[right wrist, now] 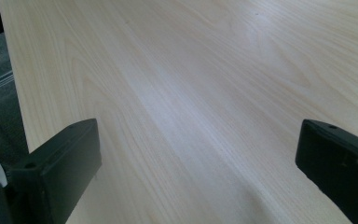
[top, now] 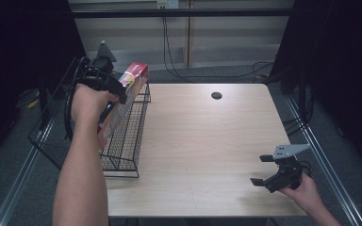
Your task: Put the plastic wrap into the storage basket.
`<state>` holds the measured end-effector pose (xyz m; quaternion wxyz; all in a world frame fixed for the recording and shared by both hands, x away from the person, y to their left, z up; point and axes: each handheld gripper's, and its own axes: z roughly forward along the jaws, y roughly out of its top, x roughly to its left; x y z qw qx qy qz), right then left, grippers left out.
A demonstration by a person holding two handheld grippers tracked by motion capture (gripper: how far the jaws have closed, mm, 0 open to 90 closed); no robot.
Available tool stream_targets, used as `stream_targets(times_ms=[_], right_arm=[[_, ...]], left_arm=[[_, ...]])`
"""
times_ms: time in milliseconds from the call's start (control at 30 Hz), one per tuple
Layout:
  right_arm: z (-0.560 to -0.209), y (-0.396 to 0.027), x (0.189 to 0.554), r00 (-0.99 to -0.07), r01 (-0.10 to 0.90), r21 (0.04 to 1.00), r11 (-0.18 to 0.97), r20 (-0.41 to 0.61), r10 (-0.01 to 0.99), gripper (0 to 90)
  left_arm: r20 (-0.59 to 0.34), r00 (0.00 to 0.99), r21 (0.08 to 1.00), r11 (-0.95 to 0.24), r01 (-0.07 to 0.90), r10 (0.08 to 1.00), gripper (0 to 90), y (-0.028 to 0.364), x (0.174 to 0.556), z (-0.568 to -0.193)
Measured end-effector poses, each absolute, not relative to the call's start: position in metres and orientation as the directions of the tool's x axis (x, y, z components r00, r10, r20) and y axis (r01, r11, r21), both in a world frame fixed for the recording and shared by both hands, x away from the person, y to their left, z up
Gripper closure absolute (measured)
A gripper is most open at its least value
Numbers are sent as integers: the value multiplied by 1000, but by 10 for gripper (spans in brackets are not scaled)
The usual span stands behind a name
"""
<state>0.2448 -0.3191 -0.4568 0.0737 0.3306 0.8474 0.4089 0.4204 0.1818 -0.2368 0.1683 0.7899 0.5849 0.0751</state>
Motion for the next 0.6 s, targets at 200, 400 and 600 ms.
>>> stream_targets(times_ms=[200, 400, 600], right_arm=[[-457, -319, 245, -771, 497, 744, 447, 141, 622, 0], [-457, -318, 245, -771, 496, 745, 447, 140, 622, 0], [-457, -318, 245, -769, 502, 741, 445, 146, 623, 0]], left_arm=[[-86, 294, 359, -246, 900, 952, 450, 187, 420, -236], [-95, 272, 363, -221, 905, 958, 450, 196, 418, -235], [-81, 255, 377, -207, 903, 964, 450, 206, 417, -233]])
